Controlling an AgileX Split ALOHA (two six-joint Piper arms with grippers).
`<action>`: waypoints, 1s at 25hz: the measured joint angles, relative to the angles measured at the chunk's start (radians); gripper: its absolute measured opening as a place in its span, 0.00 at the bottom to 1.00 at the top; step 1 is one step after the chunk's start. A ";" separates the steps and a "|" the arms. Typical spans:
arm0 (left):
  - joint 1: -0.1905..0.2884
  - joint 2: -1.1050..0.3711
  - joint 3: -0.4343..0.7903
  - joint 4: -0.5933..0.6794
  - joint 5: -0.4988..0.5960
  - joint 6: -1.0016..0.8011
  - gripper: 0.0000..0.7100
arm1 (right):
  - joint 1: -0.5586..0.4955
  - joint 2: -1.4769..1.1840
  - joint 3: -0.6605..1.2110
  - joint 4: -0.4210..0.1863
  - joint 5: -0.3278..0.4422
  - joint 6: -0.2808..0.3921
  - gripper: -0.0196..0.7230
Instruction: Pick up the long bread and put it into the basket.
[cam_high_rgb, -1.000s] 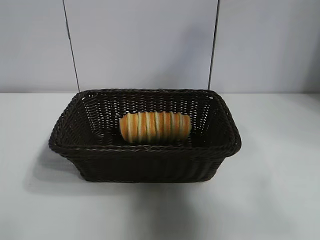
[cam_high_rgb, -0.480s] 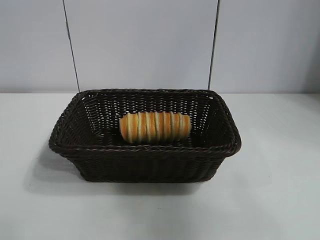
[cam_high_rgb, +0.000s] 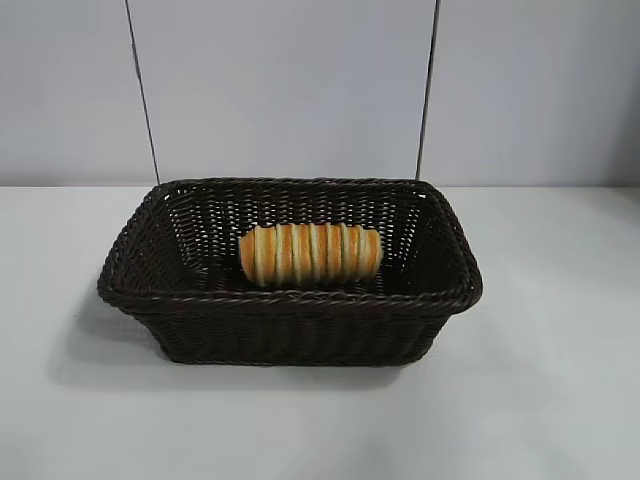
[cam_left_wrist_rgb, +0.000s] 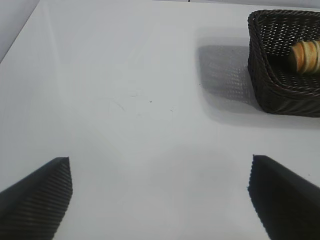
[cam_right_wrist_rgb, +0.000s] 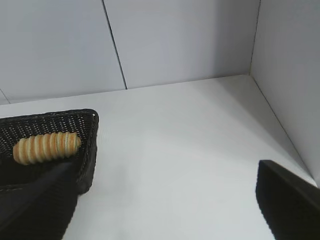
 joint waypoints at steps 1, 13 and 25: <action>0.000 0.000 0.000 0.000 0.000 0.000 0.97 | 0.000 -0.003 0.021 0.000 0.000 0.000 0.96; 0.000 0.000 0.000 0.000 0.000 0.000 0.97 | 0.003 -0.003 0.201 -0.019 0.034 -0.040 0.96; 0.000 0.000 0.000 0.000 0.000 0.000 0.97 | 0.003 -0.003 0.211 -0.021 0.025 -0.045 0.96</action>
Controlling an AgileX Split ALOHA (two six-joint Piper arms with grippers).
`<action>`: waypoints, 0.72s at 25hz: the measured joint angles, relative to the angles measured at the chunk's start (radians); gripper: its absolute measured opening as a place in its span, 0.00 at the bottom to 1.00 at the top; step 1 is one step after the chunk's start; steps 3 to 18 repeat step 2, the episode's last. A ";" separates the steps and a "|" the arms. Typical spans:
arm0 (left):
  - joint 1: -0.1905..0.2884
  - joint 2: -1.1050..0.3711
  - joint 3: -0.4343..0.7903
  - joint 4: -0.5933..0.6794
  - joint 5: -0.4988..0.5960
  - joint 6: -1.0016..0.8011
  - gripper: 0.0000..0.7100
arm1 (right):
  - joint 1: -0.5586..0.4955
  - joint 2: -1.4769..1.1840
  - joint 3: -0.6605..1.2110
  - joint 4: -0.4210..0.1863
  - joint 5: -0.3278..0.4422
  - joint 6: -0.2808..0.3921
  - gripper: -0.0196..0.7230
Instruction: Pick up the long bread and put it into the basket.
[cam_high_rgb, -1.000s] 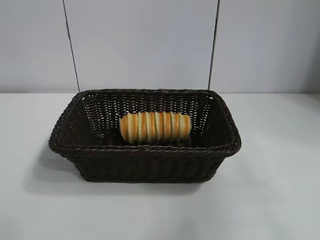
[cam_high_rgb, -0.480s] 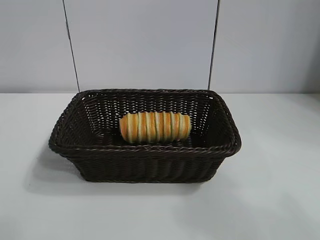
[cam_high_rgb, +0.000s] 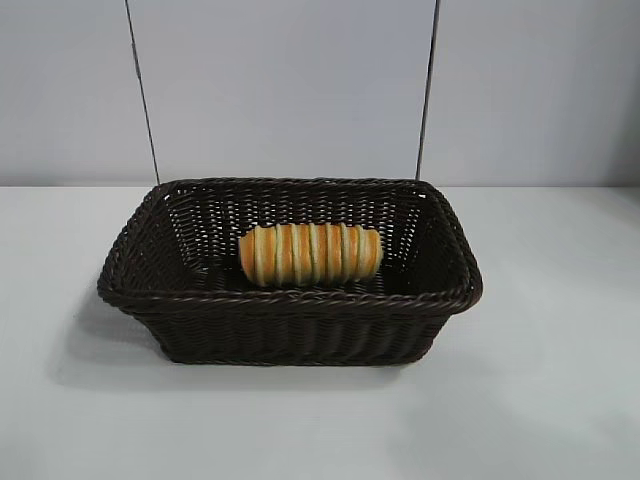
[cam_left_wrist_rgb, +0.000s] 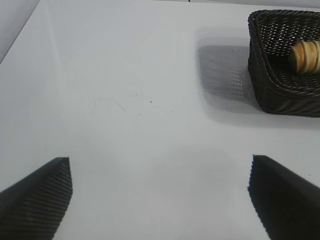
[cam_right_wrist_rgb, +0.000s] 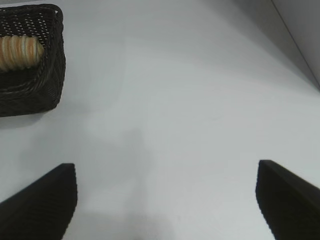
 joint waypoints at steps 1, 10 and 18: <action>0.000 0.000 0.000 0.000 0.000 0.000 0.97 | 0.000 0.000 0.000 0.000 0.000 0.000 0.96; 0.000 0.000 0.000 0.000 0.000 0.000 0.97 | 0.000 0.000 0.000 0.000 0.000 0.000 0.96; 0.000 0.000 0.000 0.000 0.000 0.000 0.97 | 0.000 0.000 0.000 0.000 0.000 0.000 0.96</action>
